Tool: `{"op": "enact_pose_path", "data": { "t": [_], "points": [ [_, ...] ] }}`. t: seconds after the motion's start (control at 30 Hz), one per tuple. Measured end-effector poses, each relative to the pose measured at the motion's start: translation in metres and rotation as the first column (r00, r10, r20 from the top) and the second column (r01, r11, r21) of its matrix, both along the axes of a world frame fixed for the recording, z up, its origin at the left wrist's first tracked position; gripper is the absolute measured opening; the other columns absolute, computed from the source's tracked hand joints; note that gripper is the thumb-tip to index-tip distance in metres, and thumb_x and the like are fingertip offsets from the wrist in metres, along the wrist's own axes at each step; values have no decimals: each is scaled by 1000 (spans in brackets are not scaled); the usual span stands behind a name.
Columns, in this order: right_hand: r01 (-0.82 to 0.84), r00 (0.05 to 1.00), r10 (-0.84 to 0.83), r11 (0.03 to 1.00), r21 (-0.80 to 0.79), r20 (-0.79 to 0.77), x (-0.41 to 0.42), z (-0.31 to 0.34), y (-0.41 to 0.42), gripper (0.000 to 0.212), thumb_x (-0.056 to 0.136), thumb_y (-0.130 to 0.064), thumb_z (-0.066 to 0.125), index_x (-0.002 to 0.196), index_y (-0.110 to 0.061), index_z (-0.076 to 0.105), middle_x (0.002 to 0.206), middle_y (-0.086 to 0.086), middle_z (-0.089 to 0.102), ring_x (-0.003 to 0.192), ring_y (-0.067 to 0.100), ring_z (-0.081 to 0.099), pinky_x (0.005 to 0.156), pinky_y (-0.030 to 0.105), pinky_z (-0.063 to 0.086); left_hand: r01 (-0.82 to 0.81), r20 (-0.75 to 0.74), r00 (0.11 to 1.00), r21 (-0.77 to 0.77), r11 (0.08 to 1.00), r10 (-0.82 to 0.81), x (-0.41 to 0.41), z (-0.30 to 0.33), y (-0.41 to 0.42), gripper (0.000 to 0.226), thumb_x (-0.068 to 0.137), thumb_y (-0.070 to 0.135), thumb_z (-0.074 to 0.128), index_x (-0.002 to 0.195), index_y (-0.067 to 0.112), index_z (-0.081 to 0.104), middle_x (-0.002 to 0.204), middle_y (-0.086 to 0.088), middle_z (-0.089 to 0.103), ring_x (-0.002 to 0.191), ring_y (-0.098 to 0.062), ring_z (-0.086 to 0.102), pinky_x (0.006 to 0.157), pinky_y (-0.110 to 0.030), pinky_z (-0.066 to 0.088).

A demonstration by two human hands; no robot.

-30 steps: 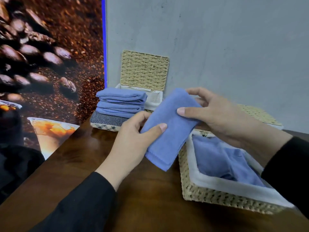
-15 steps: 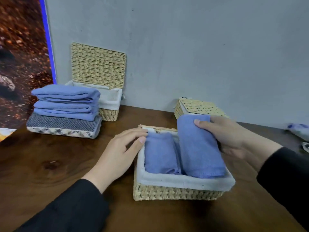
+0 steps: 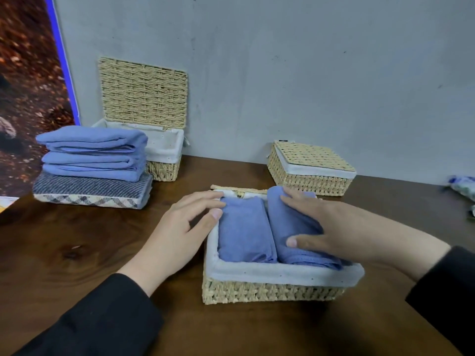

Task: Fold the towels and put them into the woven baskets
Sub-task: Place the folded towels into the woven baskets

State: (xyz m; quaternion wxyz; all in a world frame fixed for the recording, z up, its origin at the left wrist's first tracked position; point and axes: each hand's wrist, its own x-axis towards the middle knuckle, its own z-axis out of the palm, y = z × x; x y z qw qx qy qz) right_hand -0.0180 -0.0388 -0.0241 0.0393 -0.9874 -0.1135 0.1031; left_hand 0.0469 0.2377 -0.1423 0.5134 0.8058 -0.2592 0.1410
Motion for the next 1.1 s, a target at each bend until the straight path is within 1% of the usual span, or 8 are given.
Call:
{"op": "enact_pose_path", "data": {
  "t": [0.17,0.4,0.5,0.57,0.67,0.87,0.97,1.1],
  "points": [
    [1,988,-3,1000,-9,-157,8,-21,-8,86,79,-85,40,154,-59,5,162,-31,5,150,11,26,106,26,32,-5,-27,1000,-9,1000,5,-3,3,-1,27,99,35,52,115,30,74,129,32,59,129,7,49,114,-25,35],
    [-57,969,33,994,-94,-243,19,-22,-2,87,88,-79,41,157,-52,-3,161,-36,-12,156,18,-8,126,45,10,-22,-79,997,-23,999,20,-9,6,-2,23,101,21,55,111,31,74,128,32,60,128,7,50,109,-19,34],
    [-8,994,24,988,152,-105,13,-25,-13,67,88,-72,51,150,-49,39,153,-39,30,142,-2,32,120,33,30,-51,-166,986,-140,989,28,-14,9,-7,25,100,17,59,114,32,72,124,28,65,121,9,55,104,-17,40],
    [47,964,-168,871,490,207,17,-31,-25,39,95,-59,54,114,-31,72,112,-21,71,101,1,62,93,34,50,-104,-221,973,-185,977,62,-15,13,-12,29,99,20,62,124,34,66,123,24,65,117,8,58,99,-18,44],
    [67,736,-525,685,726,427,33,-37,-39,33,103,-44,49,85,-22,65,83,-3,64,78,15,57,65,31,43,-276,-338,920,-201,940,197,-8,20,-18,35,103,33,55,138,33,56,131,22,57,118,7,53,97,-16,39],
    [498,737,-610,200,844,-290,65,-57,-36,47,99,-55,53,87,-11,59,89,5,66,86,23,63,76,32,51,-388,-743,659,-200,900,118,12,38,-36,52,101,57,46,91,13,72,80,-3,69,84,-24,64,80,-36,47],
    [541,710,-613,159,826,-348,72,-62,-32,61,94,-56,63,114,2,61,113,12,70,106,30,67,88,37,52,-416,-764,620,-125,901,180,18,42,-33,50,98,58,53,96,10,68,83,-5,66,90,-25,62,85,-36,47],
    [564,720,-555,118,818,-417,77,-64,-28,37,92,-32,74,103,3,70,100,16,75,81,26,69,70,34,50,-408,-767,612,-100,908,191,24,43,-30,39,97,47,62,108,9,68,99,-9,71,99,-24,64,95,-37,51]
  ]
}}
